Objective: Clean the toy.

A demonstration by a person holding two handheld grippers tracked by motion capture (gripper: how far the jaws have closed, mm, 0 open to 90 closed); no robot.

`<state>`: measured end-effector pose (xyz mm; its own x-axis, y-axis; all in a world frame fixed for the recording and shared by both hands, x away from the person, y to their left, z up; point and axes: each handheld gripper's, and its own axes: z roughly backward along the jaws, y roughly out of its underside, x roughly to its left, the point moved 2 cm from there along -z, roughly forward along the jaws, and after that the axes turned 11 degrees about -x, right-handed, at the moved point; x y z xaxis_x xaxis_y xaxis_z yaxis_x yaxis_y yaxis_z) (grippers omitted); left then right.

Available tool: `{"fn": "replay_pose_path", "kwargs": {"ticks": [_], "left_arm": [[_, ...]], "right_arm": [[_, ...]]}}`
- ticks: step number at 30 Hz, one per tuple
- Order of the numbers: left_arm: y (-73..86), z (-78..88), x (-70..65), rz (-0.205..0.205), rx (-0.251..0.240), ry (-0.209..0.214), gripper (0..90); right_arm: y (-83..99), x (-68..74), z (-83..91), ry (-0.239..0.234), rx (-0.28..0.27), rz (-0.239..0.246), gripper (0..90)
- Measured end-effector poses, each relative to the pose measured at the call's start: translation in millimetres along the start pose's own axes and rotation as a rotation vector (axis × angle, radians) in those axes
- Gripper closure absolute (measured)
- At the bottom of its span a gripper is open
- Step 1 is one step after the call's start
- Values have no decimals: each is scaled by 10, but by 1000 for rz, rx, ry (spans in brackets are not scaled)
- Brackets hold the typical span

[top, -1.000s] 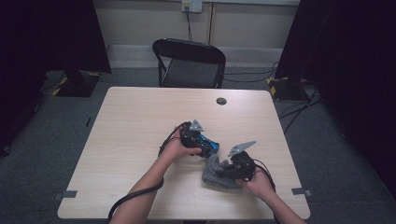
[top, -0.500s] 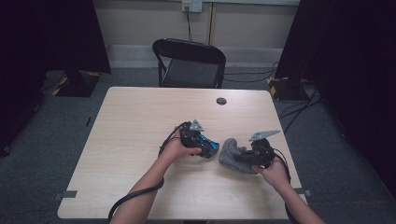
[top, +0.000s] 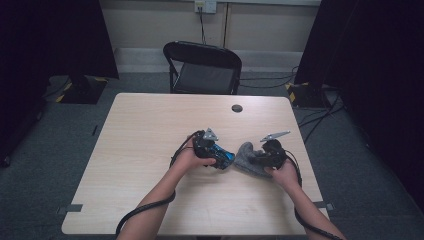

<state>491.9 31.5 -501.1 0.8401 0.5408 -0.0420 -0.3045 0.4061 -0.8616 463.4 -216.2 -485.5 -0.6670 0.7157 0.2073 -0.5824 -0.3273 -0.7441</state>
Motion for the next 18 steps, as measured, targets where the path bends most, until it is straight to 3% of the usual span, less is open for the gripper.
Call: {"fn": "replay_pose_path", "kwargs": {"ticks": [3, 13, 18], "left_arm": [[-3, -2, -2, 2, 2, 0, 0], [0, -1, -2, 2, 0, -2, 0], [3, 3, -2, 1, -1, -3, 0]], "right_arm": [[12, 55, -49, -18, 15, 27, 795], [36, 181, -80, -59, 31, 53, 796], [75, 329, -77, -104, 37, 81, 797]]}}
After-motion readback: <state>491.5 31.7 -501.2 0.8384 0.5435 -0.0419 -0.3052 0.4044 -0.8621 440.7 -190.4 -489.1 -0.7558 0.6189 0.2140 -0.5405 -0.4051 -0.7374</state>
